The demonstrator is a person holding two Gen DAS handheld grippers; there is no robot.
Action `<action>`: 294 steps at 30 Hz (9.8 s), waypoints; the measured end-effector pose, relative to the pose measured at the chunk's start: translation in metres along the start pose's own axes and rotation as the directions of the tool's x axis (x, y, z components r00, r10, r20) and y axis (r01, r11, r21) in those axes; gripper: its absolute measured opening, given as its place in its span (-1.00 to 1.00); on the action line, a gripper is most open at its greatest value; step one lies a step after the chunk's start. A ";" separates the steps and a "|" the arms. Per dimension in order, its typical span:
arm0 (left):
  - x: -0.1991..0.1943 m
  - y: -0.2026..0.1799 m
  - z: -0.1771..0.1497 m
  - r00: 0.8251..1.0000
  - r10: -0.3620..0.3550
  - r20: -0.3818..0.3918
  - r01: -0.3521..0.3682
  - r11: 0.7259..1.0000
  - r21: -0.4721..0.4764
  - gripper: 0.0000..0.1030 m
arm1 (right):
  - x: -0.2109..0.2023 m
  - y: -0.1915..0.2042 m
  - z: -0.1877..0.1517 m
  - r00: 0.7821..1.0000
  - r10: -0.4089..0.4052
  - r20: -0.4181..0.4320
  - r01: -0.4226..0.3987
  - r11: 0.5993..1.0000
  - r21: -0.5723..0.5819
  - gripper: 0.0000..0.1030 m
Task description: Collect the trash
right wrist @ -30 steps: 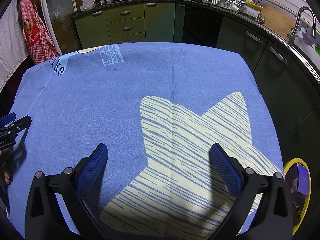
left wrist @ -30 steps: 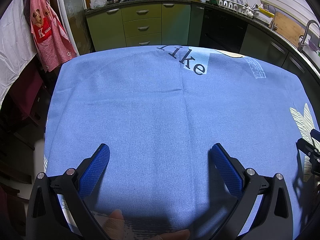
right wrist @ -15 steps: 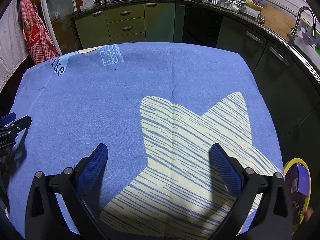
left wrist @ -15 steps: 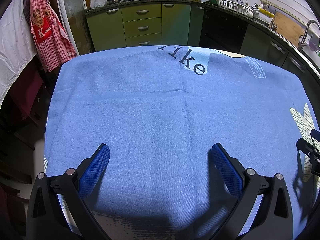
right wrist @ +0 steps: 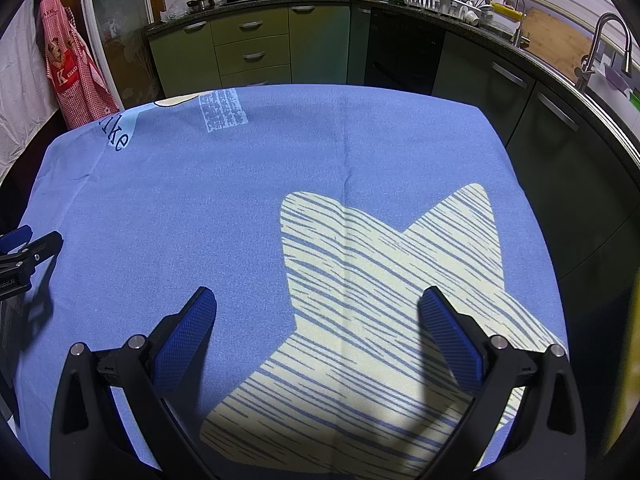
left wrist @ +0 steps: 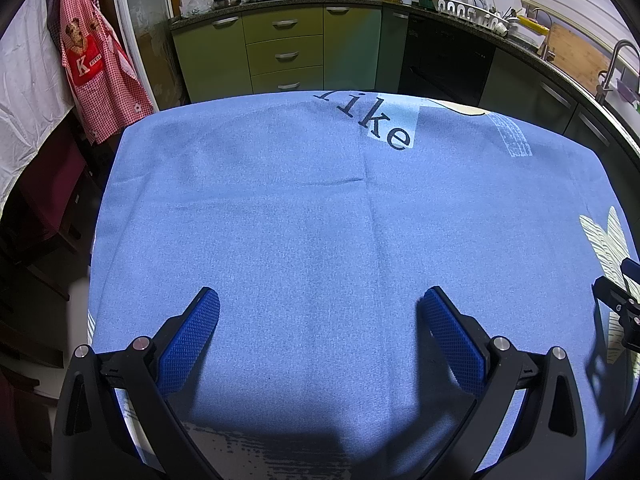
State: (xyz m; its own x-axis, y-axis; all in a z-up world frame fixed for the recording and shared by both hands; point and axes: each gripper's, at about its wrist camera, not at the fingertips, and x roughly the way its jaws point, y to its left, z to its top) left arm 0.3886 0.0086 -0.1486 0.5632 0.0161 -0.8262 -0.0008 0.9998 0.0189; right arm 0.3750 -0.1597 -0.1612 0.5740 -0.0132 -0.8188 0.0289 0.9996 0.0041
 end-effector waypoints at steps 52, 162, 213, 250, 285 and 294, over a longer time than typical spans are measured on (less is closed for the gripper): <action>0.000 0.000 -0.001 1.000 0.000 0.001 0.000 1.000 0.000 0.94 | 0.001 0.000 0.002 1.000 -0.001 0.000 0.001 1.000 0.000 0.90; -0.003 -0.004 -0.001 1.000 0.000 0.001 0.000 1.000 -0.002 0.94 | 0.002 -0.010 0.002 1.000 0.001 0.000 -0.001 1.000 -0.002 0.90; -0.003 -0.006 -0.001 1.000 0.000 0.000 0.000 1.000 -0.002 0.94 | 0.001 -0.008 0.002 1.000 0.000 0.001 0.000 1.000 -0.002 0.90; -0.003 -0.005 -0.001 1.000 0.000 0.000 0.000 1.000 -0.002 0.94 | 0.001 -0.007 0.002 1.000 0.000 0.000 0.000 1.000 -0.002 0.90; -0.207 0.032 -0.081 0.971 -0.057 0.232 0.067 0.997 -0.033 0.93 | -0.199 -0.067 -0.112 0.964 0.017 0.264 -0.036 0.997 0.070 0.88; -0.300 -0.006 -0.150 0.949 -0.066 0.307 0.063 0.998 0.019 0.93 | -0.294 -0.043 -0.167 0.897 -0.006 0.442 -0.011 0.999 0.037 0.89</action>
State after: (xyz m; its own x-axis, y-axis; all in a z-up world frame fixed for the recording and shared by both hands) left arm 0.0958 -0.0005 0.0149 0.7885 -0.0537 -0.6127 0.0503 0.9985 -0.0228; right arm 0.0685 -0.1941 -0.0166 0.8763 -0.0297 -0.4808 0.0527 0.9980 0.0346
